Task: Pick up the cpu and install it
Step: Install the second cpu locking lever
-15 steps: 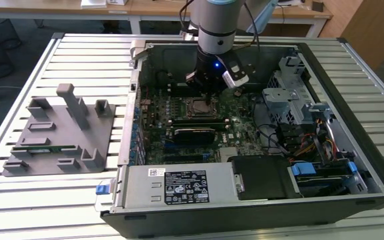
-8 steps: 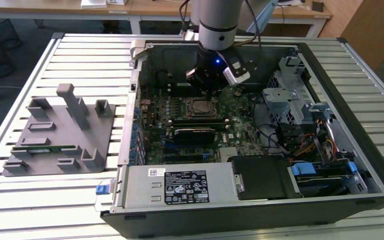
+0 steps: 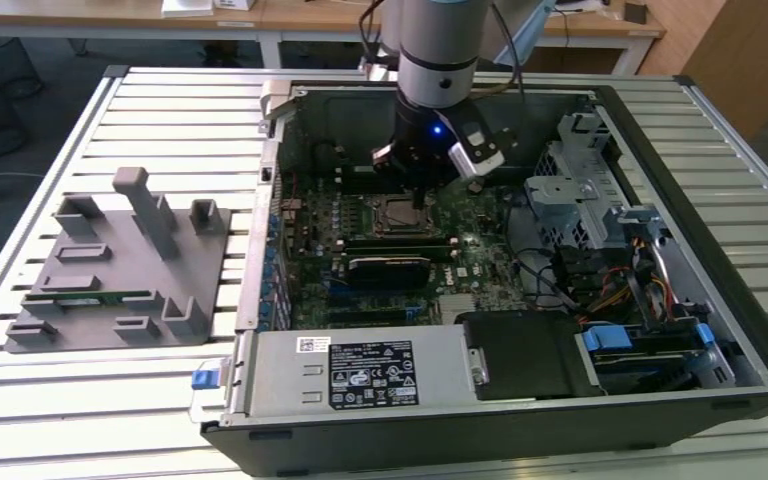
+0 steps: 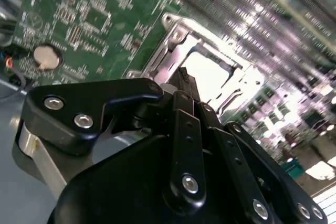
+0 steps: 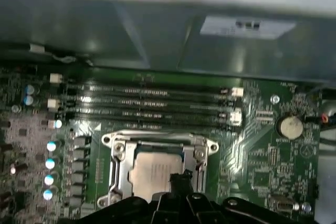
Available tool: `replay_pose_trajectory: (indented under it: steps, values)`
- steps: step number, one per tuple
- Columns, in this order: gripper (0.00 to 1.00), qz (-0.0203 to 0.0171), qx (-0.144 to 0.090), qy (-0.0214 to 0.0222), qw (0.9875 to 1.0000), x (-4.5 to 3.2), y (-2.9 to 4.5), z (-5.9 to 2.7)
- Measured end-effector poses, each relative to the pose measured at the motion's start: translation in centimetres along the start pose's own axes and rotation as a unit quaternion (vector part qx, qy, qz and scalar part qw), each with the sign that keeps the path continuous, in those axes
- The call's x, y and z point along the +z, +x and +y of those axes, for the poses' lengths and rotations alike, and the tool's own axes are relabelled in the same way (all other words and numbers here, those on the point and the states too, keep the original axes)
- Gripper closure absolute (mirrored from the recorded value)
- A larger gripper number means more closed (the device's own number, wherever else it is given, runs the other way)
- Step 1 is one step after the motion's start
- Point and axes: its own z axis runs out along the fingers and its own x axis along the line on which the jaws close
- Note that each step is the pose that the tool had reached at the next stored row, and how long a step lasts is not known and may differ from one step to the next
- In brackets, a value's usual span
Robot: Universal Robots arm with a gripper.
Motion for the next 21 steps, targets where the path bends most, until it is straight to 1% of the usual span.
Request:
replay_pose_trajectory:
  steps: [2, 4, 12, 15, 21]
  values:
    - [0.89, 0.0001, 0.0, 0.0, 1.0, 0.0, 0.03, -0.47]
    - [0.89, 0.0002, 0.0, -0.0001, 1.0, -0.02, 0.04, -0.69]
    - [0.89, 0.0006, 0.0, 0.0, 1.0, -0.84, 0.05, -0.83]
    - [0.89, 0.0016, 0.0, 0.0, 1.0, -0.86, 0.07, -1.08]
    - [0.89, 0.0017, 0.0, -0.0001, 1.0, -0.91, 0.18, -3.18]
